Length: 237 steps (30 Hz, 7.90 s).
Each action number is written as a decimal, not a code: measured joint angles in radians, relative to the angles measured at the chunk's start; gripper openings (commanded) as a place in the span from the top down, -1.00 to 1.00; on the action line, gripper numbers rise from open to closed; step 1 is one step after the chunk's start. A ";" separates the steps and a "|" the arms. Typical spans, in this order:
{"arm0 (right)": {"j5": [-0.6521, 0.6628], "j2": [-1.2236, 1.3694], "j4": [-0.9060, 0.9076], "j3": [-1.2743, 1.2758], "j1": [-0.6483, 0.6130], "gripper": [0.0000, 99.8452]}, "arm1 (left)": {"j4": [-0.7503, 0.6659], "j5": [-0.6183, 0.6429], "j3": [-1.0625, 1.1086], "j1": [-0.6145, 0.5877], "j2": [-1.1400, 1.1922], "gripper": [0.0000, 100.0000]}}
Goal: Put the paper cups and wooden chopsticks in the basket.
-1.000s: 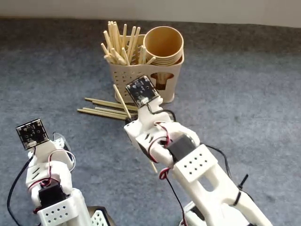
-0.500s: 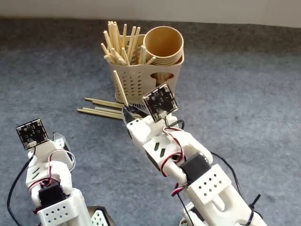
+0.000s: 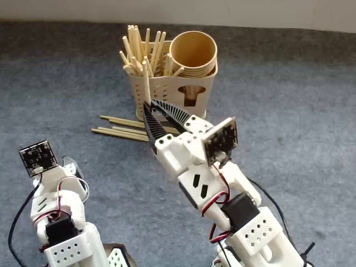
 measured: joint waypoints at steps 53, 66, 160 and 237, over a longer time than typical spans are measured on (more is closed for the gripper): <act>0.101 0.707 -0.420 -0.393 0.192 0.82 | 0.000 0.000 0.000 0.000 0.000 0.80; 0.101 0.462 0.279 -0.402 0.068 0.82 | 0.000 0.000 0.000 0.000 0.000 0.80; 0.726 1.530 0.736 -0.878 0.123 0.44 | 0.000 0.000 0.000 0.000 0.000 0.80; 0.592 1.287 0.600 -0.632 -0.037 0.60 | 0.000 0.000 0.000 0.000 0.000 0.80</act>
